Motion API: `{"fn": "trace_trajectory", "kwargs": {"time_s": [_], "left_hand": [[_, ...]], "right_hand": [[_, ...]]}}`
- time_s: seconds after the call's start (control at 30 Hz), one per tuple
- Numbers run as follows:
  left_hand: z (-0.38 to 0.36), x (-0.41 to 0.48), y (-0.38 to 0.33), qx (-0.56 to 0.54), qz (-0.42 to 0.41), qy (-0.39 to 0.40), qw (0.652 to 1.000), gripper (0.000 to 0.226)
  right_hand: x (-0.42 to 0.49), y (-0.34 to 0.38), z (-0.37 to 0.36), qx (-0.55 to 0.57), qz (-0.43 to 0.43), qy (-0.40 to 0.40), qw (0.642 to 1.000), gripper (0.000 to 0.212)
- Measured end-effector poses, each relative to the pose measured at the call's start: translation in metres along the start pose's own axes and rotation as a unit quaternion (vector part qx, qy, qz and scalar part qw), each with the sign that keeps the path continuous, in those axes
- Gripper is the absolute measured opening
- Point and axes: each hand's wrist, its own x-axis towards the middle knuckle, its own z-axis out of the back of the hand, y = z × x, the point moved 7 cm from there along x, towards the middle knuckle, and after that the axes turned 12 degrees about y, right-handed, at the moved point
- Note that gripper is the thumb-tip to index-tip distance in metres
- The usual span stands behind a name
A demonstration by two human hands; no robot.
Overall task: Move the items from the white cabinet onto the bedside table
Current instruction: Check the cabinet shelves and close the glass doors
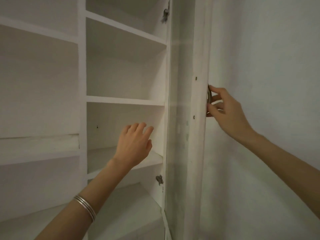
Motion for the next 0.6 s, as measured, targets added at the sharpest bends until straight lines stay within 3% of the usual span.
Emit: {"fn": "trace_trajectory", "kwargs": {"time_s": [0.37, 0.6], "left_hand": [[0.044, -0.074, 0.152, 0.065, 0.048, 0.01, 0.997, 0.037], [0.026, -0.112, 0.241, 0.103, 0.071, 0.041, 0.991, 0.035]], "right_hand": [[0.059, 0.093, -0.166, -0.084, 0.029, 0.001, 0.996, 0.037], [0.097, 0.123, -0.246, -0.136, 0.008, 0.003, 0.991, 0.039]]}}
